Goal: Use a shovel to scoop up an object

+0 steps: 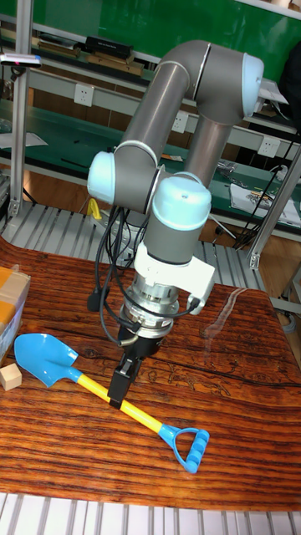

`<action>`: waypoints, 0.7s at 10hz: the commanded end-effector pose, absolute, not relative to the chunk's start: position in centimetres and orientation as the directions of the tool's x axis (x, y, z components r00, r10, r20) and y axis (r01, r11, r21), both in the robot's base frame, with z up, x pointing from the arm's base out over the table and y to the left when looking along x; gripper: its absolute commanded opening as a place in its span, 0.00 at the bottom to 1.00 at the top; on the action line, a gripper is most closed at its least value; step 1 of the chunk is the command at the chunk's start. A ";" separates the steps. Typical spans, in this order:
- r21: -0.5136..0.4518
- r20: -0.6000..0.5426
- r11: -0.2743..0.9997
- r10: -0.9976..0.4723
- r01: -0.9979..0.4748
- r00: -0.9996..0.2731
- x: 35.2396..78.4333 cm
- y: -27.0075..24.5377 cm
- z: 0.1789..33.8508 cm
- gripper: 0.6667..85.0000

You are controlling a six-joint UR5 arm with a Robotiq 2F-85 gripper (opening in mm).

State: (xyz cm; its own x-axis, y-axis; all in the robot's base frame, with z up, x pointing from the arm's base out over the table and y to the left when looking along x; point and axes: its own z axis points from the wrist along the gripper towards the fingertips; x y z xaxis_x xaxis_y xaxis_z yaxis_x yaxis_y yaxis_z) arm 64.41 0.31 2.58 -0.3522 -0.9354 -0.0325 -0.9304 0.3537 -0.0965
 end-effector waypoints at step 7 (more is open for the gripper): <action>-0.080 -0.002 0.388 -0.921 -0.918 -0.389 64.0 -0.3 2.0 0.93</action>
State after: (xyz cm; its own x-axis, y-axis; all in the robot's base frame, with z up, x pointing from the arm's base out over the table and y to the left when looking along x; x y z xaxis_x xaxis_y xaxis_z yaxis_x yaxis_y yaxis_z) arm 64.18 -0.65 2.13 -0.3704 -0.9288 0.0058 -0.9250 0.3683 -0.0936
